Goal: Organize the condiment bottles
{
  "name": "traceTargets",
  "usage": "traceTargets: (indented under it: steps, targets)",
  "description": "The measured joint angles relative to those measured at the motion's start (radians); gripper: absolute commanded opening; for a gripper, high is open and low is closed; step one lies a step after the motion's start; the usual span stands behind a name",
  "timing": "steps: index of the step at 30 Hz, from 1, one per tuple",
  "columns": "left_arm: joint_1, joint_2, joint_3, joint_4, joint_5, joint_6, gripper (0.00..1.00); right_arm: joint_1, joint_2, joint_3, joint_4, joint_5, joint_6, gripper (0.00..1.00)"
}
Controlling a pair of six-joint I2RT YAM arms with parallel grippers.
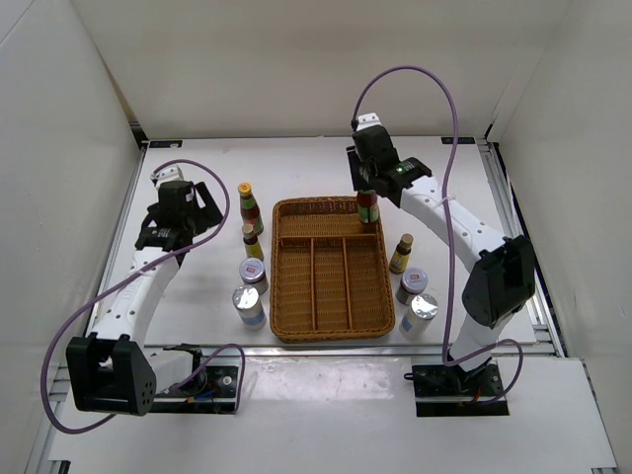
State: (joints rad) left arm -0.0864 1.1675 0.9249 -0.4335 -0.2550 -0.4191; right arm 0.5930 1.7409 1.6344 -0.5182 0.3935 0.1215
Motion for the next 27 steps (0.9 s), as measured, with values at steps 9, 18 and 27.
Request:
traceTargets:
  steps: [9, 18, 27]
  targets:
    - [0.000, 0.013, 0.000, 0.000, 0.011, 0.000, 1.00, -0.010, 0.003, -0.029, 0.090, -0.017, 0.017, 0.01]
    - [0.000, 0.023, 0.000, 0.000, 0.020, 0.000, 1.00, 0.012, 0.055, -0.046, 0.102, -0.095, 0.064, 0.01]
    - [0.000, 0.023, 0.000, 0.000, 0.021, 0.000, 1.00, 0.018, 0.095, -0.046, 0.134, -0.085, 0.077, 0.47]
